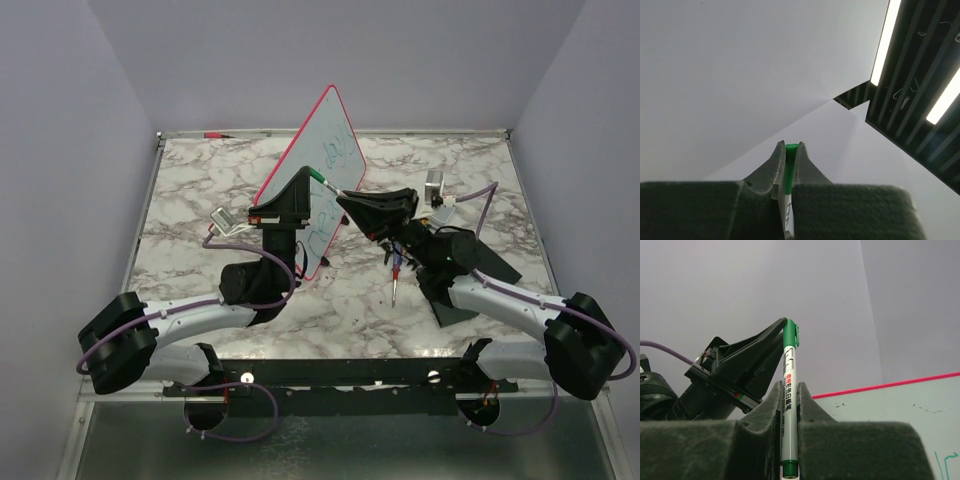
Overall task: Write a sentence on the whiteboard
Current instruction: Close the whiteboard marker, then place the whiteboard marker at the center of the board.
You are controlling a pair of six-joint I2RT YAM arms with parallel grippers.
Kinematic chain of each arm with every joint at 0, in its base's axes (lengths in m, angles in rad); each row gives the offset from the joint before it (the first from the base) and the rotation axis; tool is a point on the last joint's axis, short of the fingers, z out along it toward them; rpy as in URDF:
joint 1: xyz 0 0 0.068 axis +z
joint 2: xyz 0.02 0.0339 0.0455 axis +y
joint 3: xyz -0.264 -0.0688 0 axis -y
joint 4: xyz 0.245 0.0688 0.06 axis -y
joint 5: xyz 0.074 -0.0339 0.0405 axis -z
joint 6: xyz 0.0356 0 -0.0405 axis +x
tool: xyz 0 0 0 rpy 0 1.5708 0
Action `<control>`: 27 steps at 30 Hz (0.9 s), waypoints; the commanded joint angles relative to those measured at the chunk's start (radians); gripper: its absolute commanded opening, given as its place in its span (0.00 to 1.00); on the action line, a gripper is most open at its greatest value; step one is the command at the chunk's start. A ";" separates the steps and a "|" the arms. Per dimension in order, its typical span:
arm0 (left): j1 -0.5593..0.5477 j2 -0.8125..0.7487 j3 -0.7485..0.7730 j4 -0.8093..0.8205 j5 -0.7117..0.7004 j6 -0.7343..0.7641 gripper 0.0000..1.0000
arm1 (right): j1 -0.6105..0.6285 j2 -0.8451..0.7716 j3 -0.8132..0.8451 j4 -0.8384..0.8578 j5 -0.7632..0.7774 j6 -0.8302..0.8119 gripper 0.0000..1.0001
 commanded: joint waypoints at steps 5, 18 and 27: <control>-0.116 -0.026 0.034 -0.211 0.259 0.074 0.10 | 0.007 -0.110 0.067 -0.096 0.141 -0.122 0.01; 0.036 -0.091 0.353 -0.870 0.533 0.173 0.79 | 0.006 -0.366 0.090 -0.625 0.623 -0.315 0.01; 0.287 0.091 0.952 -1.630 0.803 0.405 0.86 | 0.006 -0.427 0.037 -0.966 0.726 -0.290 0.01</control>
